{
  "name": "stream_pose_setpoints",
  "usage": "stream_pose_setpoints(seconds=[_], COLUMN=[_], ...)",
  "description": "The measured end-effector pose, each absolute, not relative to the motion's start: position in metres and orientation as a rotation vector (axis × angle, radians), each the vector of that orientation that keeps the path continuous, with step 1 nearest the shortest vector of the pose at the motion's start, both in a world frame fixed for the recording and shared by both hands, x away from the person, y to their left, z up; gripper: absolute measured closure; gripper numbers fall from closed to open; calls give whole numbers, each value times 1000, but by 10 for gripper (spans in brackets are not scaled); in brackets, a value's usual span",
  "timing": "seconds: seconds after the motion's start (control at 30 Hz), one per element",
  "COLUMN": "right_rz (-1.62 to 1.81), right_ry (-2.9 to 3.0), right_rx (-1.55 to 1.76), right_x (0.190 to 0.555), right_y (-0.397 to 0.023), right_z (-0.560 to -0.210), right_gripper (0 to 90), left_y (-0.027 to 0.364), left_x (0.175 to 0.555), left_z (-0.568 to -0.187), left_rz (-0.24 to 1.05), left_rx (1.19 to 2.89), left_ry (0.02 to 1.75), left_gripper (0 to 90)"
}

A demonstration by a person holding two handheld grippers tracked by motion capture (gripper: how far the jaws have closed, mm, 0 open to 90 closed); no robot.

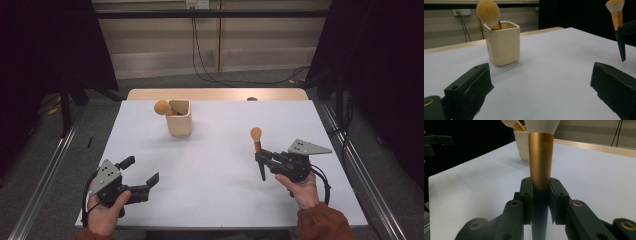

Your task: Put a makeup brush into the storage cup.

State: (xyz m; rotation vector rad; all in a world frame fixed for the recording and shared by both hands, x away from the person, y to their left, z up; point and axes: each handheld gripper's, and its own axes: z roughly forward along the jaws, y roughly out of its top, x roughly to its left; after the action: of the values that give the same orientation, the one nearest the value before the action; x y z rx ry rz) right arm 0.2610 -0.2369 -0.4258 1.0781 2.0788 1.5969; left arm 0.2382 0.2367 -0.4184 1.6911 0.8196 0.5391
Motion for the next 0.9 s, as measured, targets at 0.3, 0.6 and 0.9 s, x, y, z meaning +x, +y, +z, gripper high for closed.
stream_pose_setpoints(seconds=[0.3,0.6,0.9], right_rz=[1583,1606,1618], right_ry=[2099,2141,2161], right_rx=[1051,1011,1006], right_x=[260,260,261], right_y=[-230,-214,-204], right_z=[-424,-424,-425], right_gripper=[753,752,752], left_y=[227,208,188], left_x=[241,245,248], left_z=[-412,-406,-402], left_rz=[561,513,496], left_rx=[1710,1721,1731], left_ry=[785,739,708], left_gripper=[32,44,43])
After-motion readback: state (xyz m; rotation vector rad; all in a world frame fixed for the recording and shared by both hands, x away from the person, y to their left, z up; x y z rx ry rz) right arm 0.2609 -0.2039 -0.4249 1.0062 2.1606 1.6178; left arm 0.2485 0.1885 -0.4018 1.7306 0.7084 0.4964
